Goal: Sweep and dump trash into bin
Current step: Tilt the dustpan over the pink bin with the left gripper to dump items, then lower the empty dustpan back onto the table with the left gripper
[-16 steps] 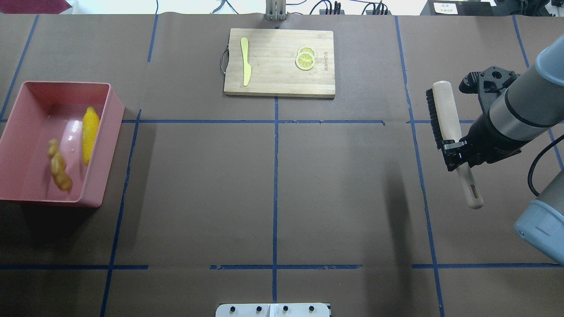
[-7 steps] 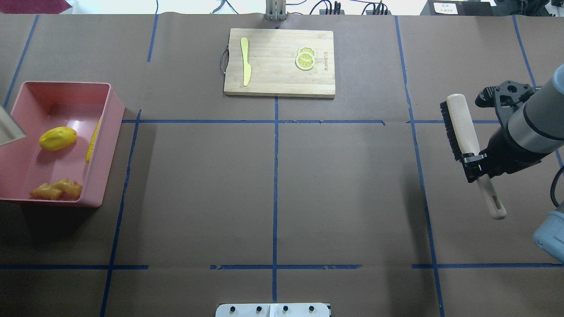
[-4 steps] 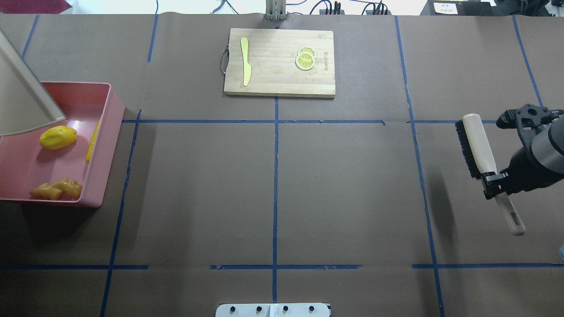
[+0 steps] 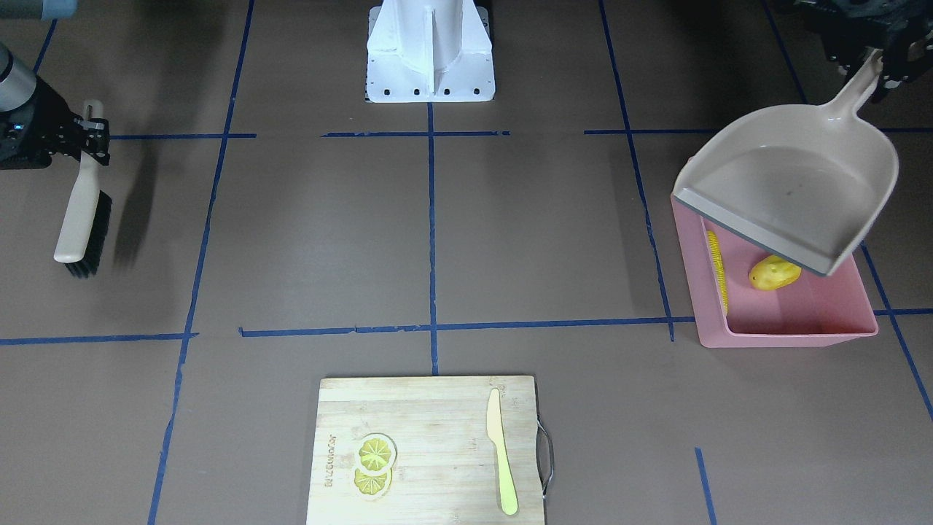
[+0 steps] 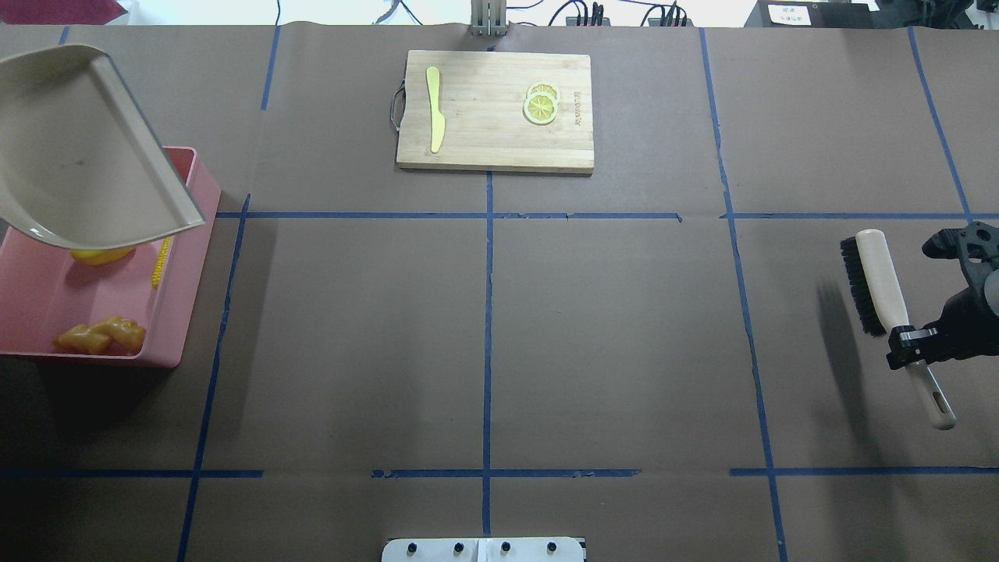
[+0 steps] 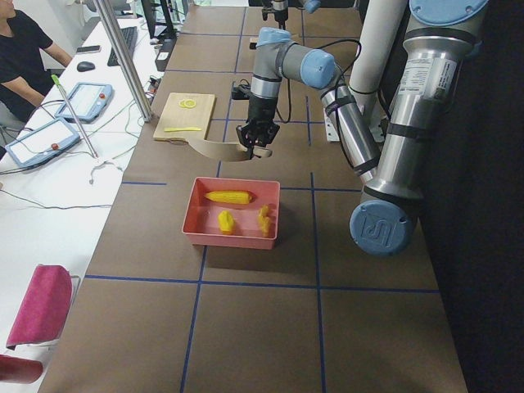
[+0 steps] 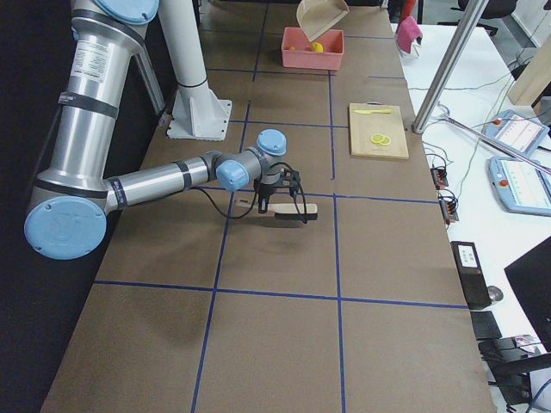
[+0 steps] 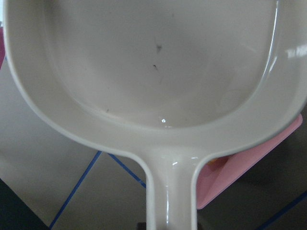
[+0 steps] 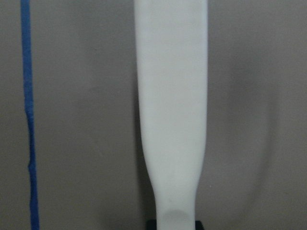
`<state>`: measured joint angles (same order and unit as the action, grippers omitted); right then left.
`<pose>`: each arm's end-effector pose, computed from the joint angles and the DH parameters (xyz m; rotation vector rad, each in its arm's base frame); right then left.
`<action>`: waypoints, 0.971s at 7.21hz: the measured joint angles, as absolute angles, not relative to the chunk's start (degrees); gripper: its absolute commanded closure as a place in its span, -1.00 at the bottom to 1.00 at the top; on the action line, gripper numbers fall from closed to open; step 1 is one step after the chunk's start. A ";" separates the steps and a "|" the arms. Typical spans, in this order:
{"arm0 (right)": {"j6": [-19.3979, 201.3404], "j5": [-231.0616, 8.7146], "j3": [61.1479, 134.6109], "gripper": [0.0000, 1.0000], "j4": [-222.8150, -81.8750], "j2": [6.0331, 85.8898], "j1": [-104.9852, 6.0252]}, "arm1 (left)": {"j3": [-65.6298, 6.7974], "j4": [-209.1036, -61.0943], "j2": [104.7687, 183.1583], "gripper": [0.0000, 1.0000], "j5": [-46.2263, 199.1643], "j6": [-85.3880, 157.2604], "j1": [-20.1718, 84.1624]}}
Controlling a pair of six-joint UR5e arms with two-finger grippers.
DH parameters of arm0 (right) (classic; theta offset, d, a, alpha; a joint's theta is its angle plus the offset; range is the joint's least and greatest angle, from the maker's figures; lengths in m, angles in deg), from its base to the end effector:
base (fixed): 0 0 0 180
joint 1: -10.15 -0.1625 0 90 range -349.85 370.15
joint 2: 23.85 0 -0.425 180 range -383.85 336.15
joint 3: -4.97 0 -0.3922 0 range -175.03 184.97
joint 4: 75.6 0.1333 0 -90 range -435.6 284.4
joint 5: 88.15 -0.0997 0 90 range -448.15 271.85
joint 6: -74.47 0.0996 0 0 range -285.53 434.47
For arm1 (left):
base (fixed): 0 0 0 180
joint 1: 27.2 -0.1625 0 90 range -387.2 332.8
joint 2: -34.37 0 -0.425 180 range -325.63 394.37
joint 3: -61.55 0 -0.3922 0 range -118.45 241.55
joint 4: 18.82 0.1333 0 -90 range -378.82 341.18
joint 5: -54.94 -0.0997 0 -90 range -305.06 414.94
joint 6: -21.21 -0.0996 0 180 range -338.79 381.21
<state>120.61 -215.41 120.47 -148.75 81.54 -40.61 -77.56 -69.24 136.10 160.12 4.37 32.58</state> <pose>-0.1953 -0.3545 0.5289 -0.0991 -0.7759 -0.0387 0.1113 -0.4042 0.2896 0.3465 0.3127 0.8561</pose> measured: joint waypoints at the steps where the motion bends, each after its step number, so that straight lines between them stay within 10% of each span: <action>1: 122.05 -215.65 117.88 0.97 -144.99 82.21 -40.86 | -76.73 -69.43 137.24 0.89 160.34 4.45 30.98; 4: 125.47 -215.91 114.07 0.82 -140.43 82.59 -41.00 | -74.20 -70.33 138.91 0.87 160.84 4.45 28.59; 7: 125.27 -216.26 112.04 -0.24 -140.15 82.43 -40.91 | -73.74 -71.04 139.71 0.86 161.29 4.32 27.15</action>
